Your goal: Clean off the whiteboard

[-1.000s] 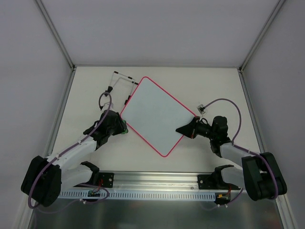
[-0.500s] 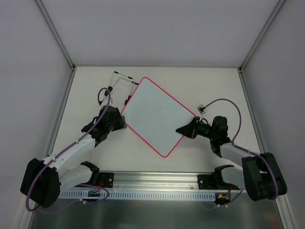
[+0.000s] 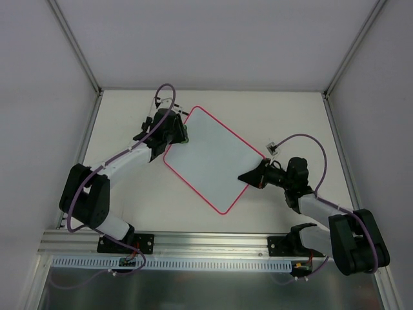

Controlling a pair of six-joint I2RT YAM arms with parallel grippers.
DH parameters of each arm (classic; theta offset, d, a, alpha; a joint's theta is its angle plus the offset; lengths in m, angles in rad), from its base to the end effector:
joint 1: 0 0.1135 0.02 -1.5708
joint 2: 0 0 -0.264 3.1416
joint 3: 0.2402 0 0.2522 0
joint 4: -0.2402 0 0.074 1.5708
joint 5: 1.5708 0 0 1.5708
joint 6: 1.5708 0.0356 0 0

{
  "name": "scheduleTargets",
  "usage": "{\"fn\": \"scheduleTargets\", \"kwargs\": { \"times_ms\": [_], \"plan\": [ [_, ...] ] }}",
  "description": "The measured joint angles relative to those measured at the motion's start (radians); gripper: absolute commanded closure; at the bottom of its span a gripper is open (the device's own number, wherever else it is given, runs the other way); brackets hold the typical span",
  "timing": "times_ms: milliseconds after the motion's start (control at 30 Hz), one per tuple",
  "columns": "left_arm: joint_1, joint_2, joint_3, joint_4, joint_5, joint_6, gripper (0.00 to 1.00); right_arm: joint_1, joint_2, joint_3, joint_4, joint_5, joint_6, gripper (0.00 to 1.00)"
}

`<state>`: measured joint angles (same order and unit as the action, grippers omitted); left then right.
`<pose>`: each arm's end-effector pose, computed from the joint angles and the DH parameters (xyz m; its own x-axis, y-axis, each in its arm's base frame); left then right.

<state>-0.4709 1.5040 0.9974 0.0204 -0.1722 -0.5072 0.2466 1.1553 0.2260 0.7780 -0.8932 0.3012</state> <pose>0.3076 -0.1498 0.2596 -0.5155 -0.2745 -0.8117 0.0704 0.9305 -0.3595 0.1904 0.0765 0.1802 -0.4066 0.0895 -0.9092 -0.8160 0.4120 0.4054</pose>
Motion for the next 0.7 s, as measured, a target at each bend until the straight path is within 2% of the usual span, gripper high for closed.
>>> {"fn": "scheduleTargets", "kwargs": {
  "times_ms": [267, 467, 700],
  "plan": [
    [0.001, 0.078, 0.140, 0.003, 0.066, 0.071, 1.00, 0.029, -0.036, 0.027, -0.101, 0.031, -0.032, 1.00],
    [-0.008, 0.080, 0.166, 0.008, 0.146, 0.084, 1.00, 0.034, -0.040, 0.032, -0.114, 0.034, -0.041, 1.00],
    [-0.081, 0.084, 0.165, 0.007, 0.164, 0.080, 1.00, 0.034, -0.043, 0.032, -0.126, 0.043, -0.040, 1.00]
  ]
}}
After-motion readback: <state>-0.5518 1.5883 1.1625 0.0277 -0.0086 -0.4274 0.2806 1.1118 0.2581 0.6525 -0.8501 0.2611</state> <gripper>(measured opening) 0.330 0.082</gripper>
